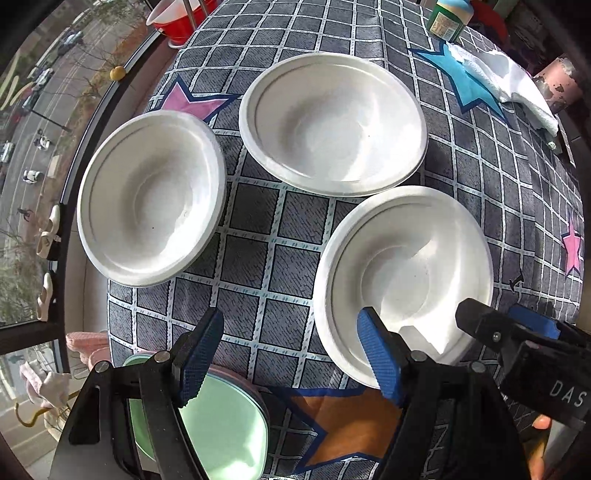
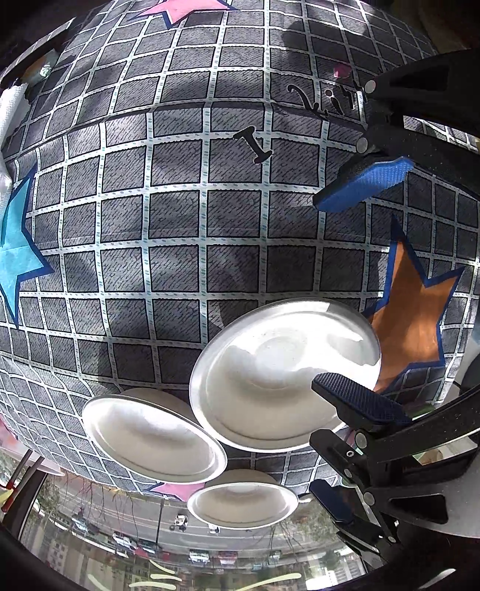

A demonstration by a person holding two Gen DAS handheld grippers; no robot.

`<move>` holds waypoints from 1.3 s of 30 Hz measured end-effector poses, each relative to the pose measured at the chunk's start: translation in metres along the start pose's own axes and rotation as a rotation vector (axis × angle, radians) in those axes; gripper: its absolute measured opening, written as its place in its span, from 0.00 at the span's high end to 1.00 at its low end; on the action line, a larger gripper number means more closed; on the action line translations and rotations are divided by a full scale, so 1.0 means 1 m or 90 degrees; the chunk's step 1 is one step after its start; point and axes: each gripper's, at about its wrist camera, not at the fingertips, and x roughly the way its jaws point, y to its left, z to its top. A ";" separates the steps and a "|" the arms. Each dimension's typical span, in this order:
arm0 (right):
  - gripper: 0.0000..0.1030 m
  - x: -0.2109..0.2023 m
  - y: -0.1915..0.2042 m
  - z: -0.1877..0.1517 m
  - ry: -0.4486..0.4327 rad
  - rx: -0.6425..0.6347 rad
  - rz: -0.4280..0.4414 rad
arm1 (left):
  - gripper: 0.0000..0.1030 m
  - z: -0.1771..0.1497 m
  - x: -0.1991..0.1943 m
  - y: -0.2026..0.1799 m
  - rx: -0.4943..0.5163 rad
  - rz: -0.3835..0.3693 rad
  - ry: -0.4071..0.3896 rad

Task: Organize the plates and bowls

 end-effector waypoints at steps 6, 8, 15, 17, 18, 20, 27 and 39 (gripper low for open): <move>0.13 0.034 0.014 0.025 0.032 -0.013 0.000 | 0.25 0.011 0.024 -0.010 -0.015 0.009 0.029; 0.21 0.039 0.014 0.029 0.043 -0.016 0.007 | 0.38 0.014 0.032 -0.016 -0.011 0.010 0.042; 0.77 0.057 0.023 0.029 0.082 -0.045 0.040 | 0.69 0.017 0.038 -0.029 -0.002 -0.006 0.055; 0.77 0.057 0.024 0.025 0.085 -0.058 0.036 | 0.70 0.015 0.037 -0.041 0.023 0.008 0.054; 0.77 0.057 0.023 0.023 0.089 -0.061 0.039 | 0.71 0.014 0.036 -0.046 0.033 0.010 0.055; 0.77 0.052 0.015 0.016 0.095 -0.065 0.052 | 0.71 0.008 0.034 -0.059 0.048 0.009 0.055; 0.77 0.042 -0.027 -0.022 0.104 -0.070 0.023 | 0.71 -0.033 0.032 -0.131 0.143 0.006 0.062; 0.77 0.024 -0.145 -0.088 0.111 0.027 -0.004 | 0.69 -0.106 0.034 -0.264 0.311 -0.022 0.094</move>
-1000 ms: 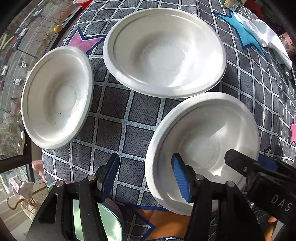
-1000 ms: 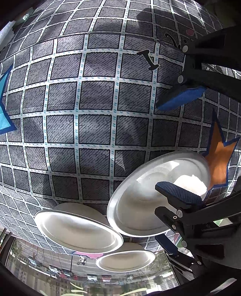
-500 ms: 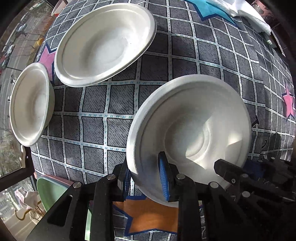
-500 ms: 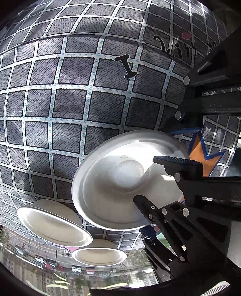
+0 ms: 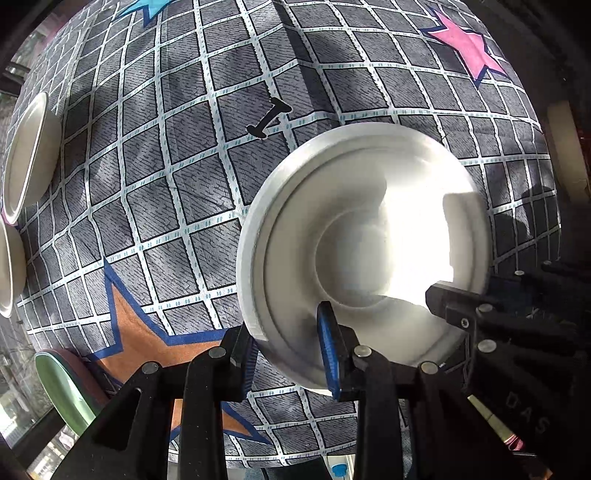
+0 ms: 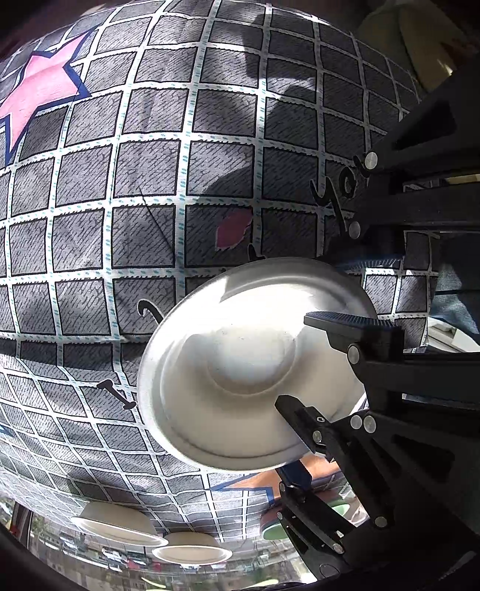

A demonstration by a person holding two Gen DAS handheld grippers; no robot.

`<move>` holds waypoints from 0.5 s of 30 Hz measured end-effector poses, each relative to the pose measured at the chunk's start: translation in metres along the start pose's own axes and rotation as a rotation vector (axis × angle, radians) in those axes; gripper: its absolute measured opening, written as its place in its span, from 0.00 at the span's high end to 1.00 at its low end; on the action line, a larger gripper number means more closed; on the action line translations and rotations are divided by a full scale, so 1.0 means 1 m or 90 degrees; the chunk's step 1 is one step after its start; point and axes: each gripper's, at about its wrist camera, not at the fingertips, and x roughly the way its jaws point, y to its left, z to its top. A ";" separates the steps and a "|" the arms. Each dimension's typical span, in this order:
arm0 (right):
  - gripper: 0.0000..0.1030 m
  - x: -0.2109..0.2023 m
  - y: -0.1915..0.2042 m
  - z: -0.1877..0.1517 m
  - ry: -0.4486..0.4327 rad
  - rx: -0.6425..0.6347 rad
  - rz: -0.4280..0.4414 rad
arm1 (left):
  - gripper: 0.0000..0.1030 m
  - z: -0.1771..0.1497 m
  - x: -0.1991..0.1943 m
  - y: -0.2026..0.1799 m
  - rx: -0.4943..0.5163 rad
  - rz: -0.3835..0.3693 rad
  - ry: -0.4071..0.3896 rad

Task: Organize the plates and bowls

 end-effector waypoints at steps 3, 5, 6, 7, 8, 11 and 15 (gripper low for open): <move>0.77 -0.002 -0.022 -0.010 -0.001 0.010 -0.003 | 0.69 0.003 0.002 -0.027 0.025 -0.003 0.005; 0.77 0.000 -0.033 -0.018 0.001 0.018 -0.002 | 0.69 0.008 0.003 -0.044 0.036 -0.005 0.009; 0.77 0.000 -0.036 -0.020 0.001 0.021 -0.002 | 0.69 0.010 0.002 -0.051 0.041 -0.004 0.009; 0.77 -0.002 -0.045 -0.023 0.001 0.024 -0.001 | 0.69 0.014 0.003 -0.059 0.045 -0.003 0.009; 0.77 -0.002 -0.048 -0.024 0.001 0.027 -0.001 | 0.69 0.019 0.004 -0.071 0.046 -0.003 0.010; 0.77 -0.005 -0.066 -0.026 0.002 0.030 0.006 | 0.69 0.028 0.000 -0.097 0.046 -0.004 0.015; 0.77 -0.020 -0.077 -0.011 -0.005 0.016 0.001 | 0.65 0.029 -0.011 -0.088 0.052 0.001 0.007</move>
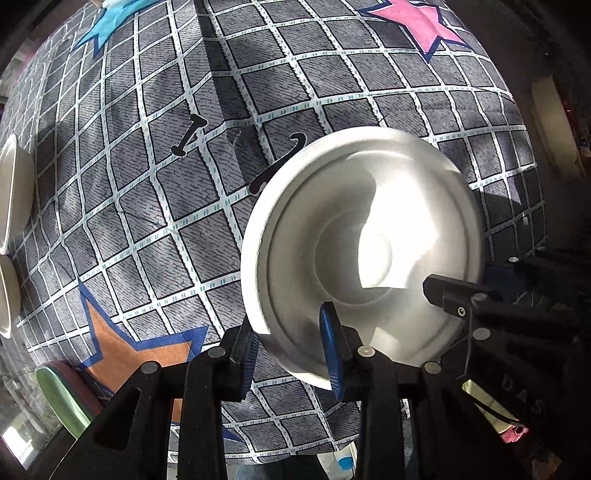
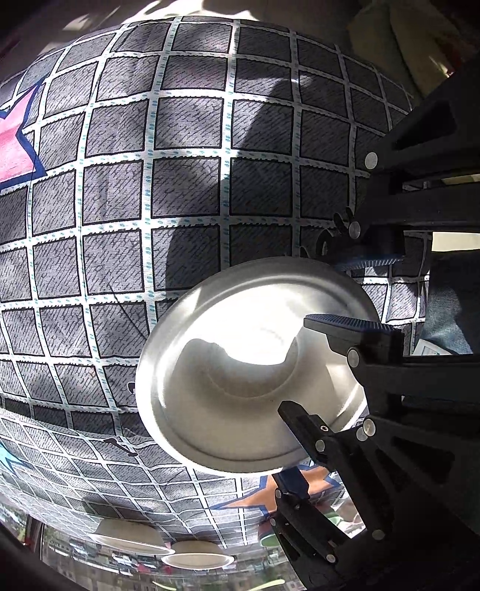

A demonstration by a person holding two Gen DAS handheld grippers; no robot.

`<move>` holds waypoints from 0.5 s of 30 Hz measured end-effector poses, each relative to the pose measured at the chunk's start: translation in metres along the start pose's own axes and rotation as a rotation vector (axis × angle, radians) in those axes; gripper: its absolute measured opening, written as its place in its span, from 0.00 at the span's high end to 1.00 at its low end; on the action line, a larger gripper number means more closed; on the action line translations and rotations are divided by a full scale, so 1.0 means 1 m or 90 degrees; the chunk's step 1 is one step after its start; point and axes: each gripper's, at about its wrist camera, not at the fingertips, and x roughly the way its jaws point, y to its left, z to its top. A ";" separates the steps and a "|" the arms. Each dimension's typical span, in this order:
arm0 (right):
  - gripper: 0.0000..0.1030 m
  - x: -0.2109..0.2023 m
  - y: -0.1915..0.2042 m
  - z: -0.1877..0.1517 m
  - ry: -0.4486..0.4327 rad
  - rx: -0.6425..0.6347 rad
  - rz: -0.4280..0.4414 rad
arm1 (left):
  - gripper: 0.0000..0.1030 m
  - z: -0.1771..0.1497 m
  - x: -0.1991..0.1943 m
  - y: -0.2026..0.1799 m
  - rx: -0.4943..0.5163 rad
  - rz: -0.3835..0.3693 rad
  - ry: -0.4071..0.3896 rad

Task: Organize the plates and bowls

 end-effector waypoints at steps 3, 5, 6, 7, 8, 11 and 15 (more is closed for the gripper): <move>0.76 -0.010 -0.007 -0.001 -0.011 -0.018 -0.016 | 0.42 0.003 -0.019 0.007 0.000 0.004 -0.019; 0.59 -0.018 -0.011 -0.001 -0.017 -0.019 -0.016 | 0.34 0.005 -0.037 0.013 -0.006 0.001 -0.050; 0.35 -0.028 -0.015 0.003 -0.029 -0.019 -0.022 | 0.29 0.004 -0.045 0.017 -0.009 -0.007 -0.063; 0.23 -0.036 -0.020 0.003 -0.044 -0.021 -0.020 | 0.25 0.003 -0.052 0.021 -0.015 -0.017 -0.075; 0.23 -0.042 -0.024 0.003 -0.058 -0.023 -0.011 | 0.24 0.001 -0.059 0.027 -0.025 -0.023 -0.088; 0.23 -0.056 -0.037 0.007 -0.079 -0.009 0.000 | 0.22 0.002 -0.076 0.042 -0.063 -0.014 -0.118; 0.23 -0.064 -0.048 0.018 -0.090 0.018 -0.003 | 0.22 0.006 -0.078 0.076 -0.133 0.006 -0.113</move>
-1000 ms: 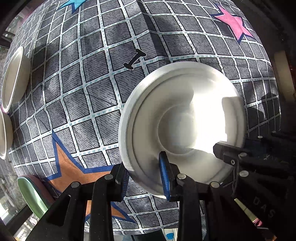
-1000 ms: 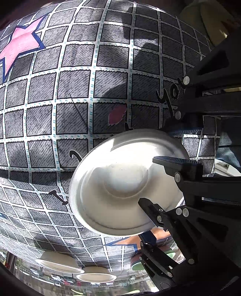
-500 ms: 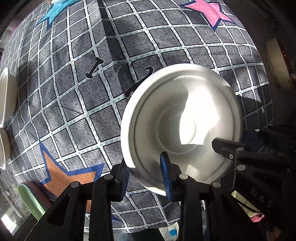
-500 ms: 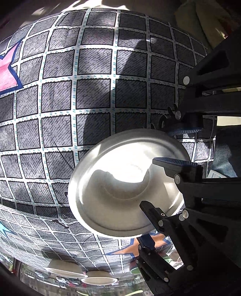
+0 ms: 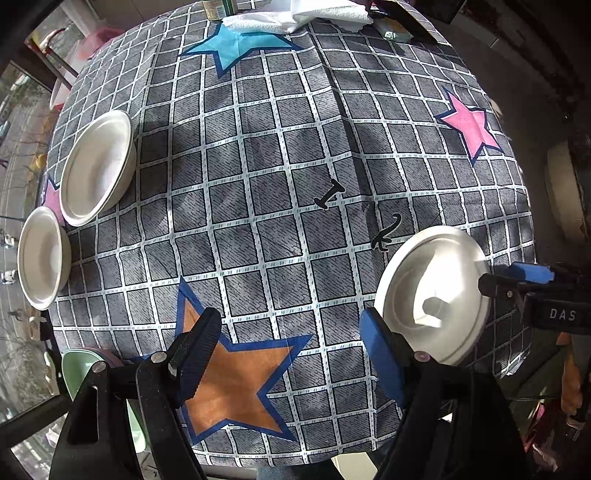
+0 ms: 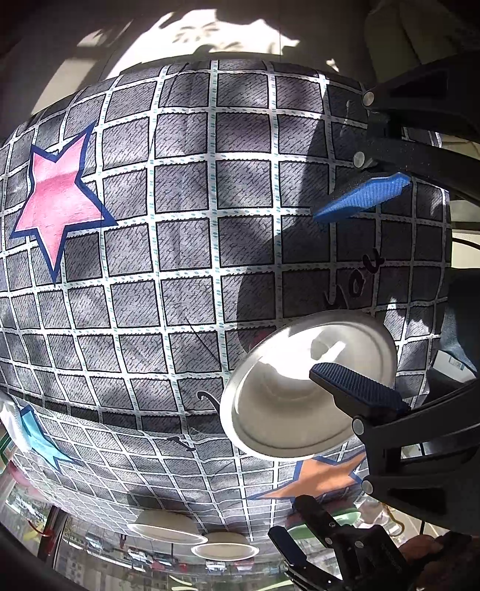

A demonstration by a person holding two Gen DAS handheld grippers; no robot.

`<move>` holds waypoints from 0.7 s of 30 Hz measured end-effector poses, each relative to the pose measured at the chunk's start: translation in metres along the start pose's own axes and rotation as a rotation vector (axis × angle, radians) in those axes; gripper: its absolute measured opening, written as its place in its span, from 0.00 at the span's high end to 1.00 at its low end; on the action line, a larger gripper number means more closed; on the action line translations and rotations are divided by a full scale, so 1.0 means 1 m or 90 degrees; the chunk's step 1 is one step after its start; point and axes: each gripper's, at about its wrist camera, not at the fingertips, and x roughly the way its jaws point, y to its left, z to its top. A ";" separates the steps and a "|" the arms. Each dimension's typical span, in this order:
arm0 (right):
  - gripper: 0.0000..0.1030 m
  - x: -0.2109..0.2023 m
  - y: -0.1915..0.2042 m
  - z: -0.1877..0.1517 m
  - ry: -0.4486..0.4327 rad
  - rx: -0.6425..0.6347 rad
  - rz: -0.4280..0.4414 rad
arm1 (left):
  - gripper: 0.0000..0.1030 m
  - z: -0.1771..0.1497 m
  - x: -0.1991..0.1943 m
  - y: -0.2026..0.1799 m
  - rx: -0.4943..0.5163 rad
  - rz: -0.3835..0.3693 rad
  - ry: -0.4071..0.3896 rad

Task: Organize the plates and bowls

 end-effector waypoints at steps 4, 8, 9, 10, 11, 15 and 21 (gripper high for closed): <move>0.16 -0.002 -0.002 0.014 -0.003 0.010 -0.001 | 0.22 -0.004 -0.010 0.034 -0.034 0.019 -0.002; 0.04 -0.011 -0.001 0.018 -0.020 0.007 -0.015 | 0.22 -0.001 -0.004 0.049 -0.054 0.049 -0.029; 0.04 -0.015 -0.001 0.021 -0.028 0.005 -0.025 | 0.22 0.002 -0.001 0.052 -0.065 0.053 -0.038; 0.04 -0.016 0.000 0.021 -0.047 -0.003 -0.034 | 0.22 0.003 0.006 0.060 -0.080 0.057 -0.051; 0.04 -0.015 -0.001 0.025 -0.058 -0.005 -0.050 | 0.22 0.007 0.010 0.064 -0.092 0.062 -0.061; 0.04 -0.014 -0.007 0.054 -0.124 -0.009 -0.095 | 0.22 0.030 0.041 0.084 -0.143 0.103 -0.119; 0.04 0.000 -0.008 0.095 -0.247 -0.077 -0.155 | 0.15 0.042 0.072 0.103 -0.215 0.138 -0.239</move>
